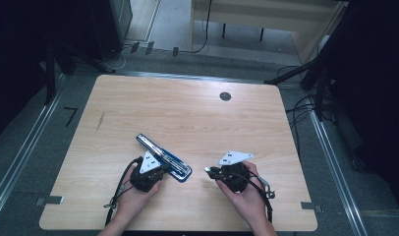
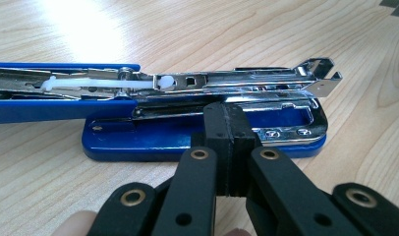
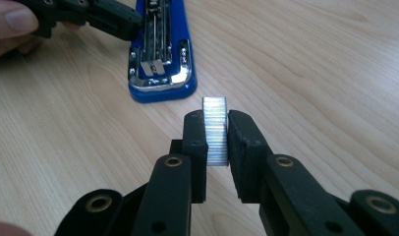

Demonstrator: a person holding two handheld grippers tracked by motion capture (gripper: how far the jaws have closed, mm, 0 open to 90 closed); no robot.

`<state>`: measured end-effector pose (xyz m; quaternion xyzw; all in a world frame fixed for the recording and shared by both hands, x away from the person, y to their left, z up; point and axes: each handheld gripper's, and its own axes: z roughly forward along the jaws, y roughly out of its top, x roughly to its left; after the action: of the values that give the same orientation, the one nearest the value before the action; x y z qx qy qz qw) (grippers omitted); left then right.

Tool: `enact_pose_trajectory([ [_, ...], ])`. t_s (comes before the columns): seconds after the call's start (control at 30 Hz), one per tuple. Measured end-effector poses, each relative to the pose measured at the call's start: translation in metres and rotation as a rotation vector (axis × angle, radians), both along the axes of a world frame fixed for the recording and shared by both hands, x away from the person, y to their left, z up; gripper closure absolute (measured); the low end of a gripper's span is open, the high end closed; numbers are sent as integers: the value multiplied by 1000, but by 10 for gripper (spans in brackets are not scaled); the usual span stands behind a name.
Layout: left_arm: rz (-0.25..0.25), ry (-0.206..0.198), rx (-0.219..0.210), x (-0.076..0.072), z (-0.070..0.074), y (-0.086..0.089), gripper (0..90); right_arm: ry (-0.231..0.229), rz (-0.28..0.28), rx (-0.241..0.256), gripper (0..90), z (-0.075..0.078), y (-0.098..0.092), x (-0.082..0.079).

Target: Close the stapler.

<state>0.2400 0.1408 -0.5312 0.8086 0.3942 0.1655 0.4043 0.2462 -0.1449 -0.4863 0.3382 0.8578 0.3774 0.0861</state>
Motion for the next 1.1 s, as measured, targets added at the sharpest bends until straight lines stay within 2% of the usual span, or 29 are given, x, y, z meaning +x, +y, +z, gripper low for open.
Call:
enact_pose_trajectory([
  [0.37,1,0,-2,0,0,0,900,-5,28,13,795,9,19,7],
  [0.8,1,0,-3,0,0,0,900,-5,63,3,795,16,42,16],
  [1.1,0,-2,-1,0,0,0,900,0,84,9,795,14,57,19],
])
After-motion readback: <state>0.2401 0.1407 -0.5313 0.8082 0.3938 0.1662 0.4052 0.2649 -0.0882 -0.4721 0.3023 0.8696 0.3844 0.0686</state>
